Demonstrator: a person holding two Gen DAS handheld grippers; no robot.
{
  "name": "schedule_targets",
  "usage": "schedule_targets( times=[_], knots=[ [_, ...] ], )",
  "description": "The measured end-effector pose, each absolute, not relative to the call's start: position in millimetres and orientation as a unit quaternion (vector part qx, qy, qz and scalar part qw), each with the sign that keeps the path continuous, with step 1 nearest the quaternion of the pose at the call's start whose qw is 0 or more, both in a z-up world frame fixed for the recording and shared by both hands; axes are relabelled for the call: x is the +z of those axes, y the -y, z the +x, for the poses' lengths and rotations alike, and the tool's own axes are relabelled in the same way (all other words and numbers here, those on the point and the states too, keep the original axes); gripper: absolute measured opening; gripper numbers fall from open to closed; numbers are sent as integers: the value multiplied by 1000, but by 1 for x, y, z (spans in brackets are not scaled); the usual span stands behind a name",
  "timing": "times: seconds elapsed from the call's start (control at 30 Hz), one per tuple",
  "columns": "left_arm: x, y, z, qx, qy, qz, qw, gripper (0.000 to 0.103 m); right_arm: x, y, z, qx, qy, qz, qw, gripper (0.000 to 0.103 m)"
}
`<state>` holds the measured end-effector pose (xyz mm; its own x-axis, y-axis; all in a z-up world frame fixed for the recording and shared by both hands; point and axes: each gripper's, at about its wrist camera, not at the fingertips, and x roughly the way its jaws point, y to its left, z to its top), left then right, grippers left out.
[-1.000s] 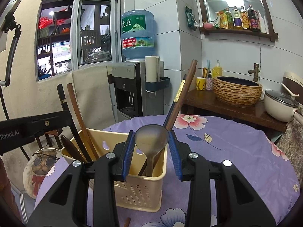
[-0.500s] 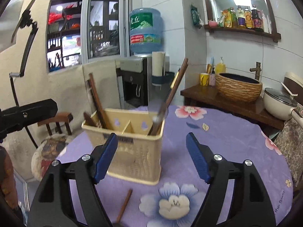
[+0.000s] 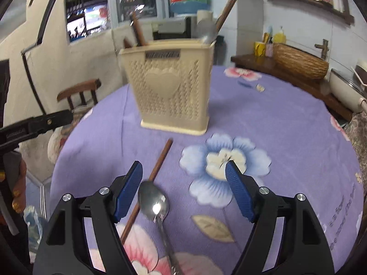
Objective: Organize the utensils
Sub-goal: 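Move both open tools back to the last utensils on the table, then grasp the steel spoon with the right tool while the left tool grasps the last brown chopstick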
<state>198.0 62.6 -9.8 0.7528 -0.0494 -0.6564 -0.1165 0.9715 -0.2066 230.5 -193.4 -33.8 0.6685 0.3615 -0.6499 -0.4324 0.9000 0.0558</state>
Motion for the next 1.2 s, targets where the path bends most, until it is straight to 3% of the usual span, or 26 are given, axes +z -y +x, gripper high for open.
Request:
schedule_targets(
  times=[0.2,0.73,0.9,1.2],
  knots=[
    [-26,-63,195,19,-368,-115,922,91,-56,172,221,249,-371,-76,891,72],
    [-30,-51,194,7,-378,-111,919,91,-79,159,236,267,-421,-79,863,51],
    [-30,-47,194,3,-381,-108,918,91,-78,158,238,268,-421,-85,863,39],
    [-32,-40,198,-5,-388,-101,916,90,-70,169,239,264,-411,-51,871,39]
  ],
)
